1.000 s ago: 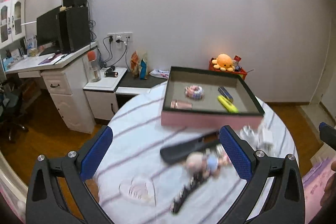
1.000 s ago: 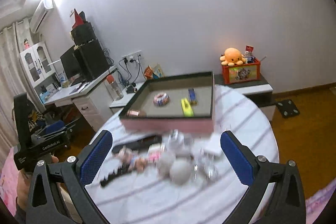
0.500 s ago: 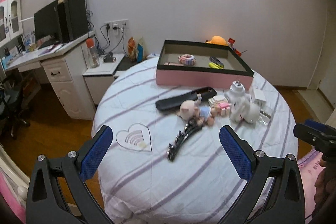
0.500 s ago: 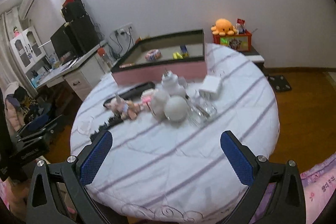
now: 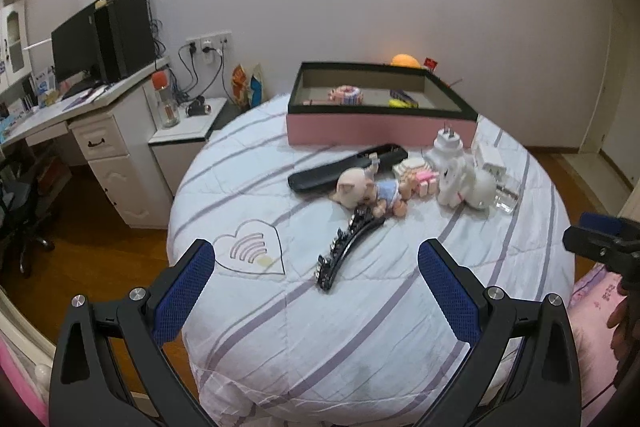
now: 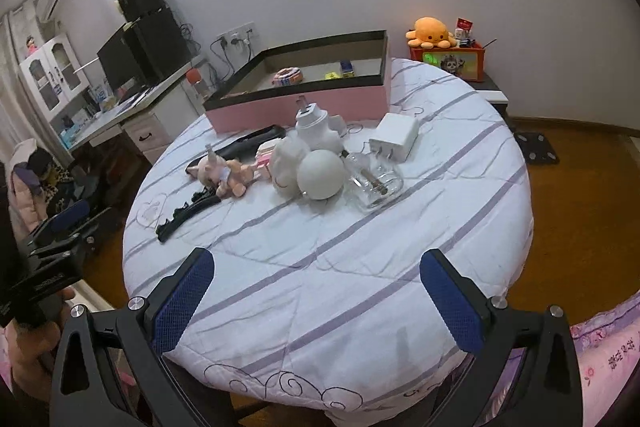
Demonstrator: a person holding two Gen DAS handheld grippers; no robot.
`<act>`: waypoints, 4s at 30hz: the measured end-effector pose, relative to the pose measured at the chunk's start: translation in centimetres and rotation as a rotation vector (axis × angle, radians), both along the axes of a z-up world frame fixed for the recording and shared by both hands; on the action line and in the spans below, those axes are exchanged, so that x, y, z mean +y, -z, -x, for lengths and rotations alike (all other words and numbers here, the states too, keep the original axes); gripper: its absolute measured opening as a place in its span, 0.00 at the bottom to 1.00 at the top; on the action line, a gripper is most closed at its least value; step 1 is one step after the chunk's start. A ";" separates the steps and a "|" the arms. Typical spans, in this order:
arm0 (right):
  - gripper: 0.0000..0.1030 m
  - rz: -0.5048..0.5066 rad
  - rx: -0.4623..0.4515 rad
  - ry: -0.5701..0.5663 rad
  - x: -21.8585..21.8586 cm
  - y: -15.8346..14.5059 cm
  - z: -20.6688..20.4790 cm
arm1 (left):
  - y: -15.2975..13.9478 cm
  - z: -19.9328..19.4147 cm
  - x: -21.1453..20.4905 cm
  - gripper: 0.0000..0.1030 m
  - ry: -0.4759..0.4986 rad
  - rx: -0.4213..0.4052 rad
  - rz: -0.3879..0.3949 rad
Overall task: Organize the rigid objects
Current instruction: 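Grasp the black hair clip with the left tool, then hold hair clip in left tool while right tool grasps the glass bottle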
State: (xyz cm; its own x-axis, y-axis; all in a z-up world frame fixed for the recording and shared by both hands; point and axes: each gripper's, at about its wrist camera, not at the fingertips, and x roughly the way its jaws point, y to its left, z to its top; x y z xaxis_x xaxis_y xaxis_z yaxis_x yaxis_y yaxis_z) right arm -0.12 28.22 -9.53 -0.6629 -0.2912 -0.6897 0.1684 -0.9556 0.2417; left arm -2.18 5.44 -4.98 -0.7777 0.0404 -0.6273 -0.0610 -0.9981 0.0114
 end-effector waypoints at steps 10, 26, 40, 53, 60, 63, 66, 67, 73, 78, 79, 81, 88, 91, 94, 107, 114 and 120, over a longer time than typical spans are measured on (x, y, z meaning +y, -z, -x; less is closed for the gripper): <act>1.00 -0.035 0.009 0.024 0.1 -0.7 0.7 | 0.9 1.0 0.2 1.00 0.009 -0.032 -0.012; 1.00 -0.051 -0.010 0.063 1.2 -0.4 1.4 | 3.1 3.4 1.2 1.00 0.061 -0.071 0.010; 1.00 -0.062 -0.053 0.060 1.7 0.9 3.5 | 6.5 8.5 0.9 0.88 0.131 -0.176 0.000; 1.00 -0.081 -0.079 0.059 1.6 2.0 5.6 | 6.6 9.2 2.5 0.29 0.286 -0.202 0.000; 1.00 -0.099 -0.089 0.079 2.4 2.4 6.8 | 6.2 8.6 1.9 0.20 0.302 -0.203 -0.071; 1.00 -0.117 -0.093 0.083 2.8 2.7 7.2 | 5.9 8.4 1.8 0.19 0.288 -0.196 -0.089; 1.00 -0.145 -0.097 0.080 3.0 2.9 7.7 | 5.4 7.9 1.8 0.19 0.264 -0.177 -0.090; 1.00 -0.153 -0.096 0.078 3.0 2.9 7.8 | 5.2 7.8 1.7 0.19 0.258 -0.172 -0.096; 1.00 -0.210 -0.100 0.066 2.9 3.3 9.1 | 4.9 7.6 1.7 0.19 0.241 -0.162 -0.083; 0.95 -0.277 -0.110 0.022 1.9 4.1 10.2 | 4.7 7.7 1.4 0.19 0.232 -0.157 -0.083; 0.95 -0.283 -0.109 0.015 1.7 4.2 10.4 | 4.7 7.8 1.3 0.19 0.228 -0.158 -0.082; 0.94 -0.293 -0.108 -0.003 1.2 4.5 10.9 | 4.8 7.9 1.1 0.19 0.224 -0.159 -0.082; 0.71 -0.314 -0.097 -0.044 0.1 5.4 12.4 | 5.2 8.0 0.9 0.19 0.209 -0.168 -0.087; 0.52 -0.288 -0.086 -0.065 -0.2 5.4 12.4 | 5.3 8.1 0.8 0.19 0.204 -0.169 -0.092; 0.50 -0.298 -0.077 -0.066 -0.6 5.2 12.2 | 5.1 8.1 0.8 0.19 0.201 -0.166 -0.096; 0.50 -0.176 -0.052 -0.043 0.5 1.5 9.7 | 2.9 7.0 0.8 0.19 0.208 -0.140 -0.113; 0.50 -0.157 -0.011 -0.061 0.0 -1.1 9.1 | 1.1 7.1 0.3 0.19 0.203 -0.112 -0.114; 0.50 -0.141 0.020 -0.080 -0.5 -2.8 9.1 | -0.5 7.8 0.2 0.19 0.204 -0.085 -0.109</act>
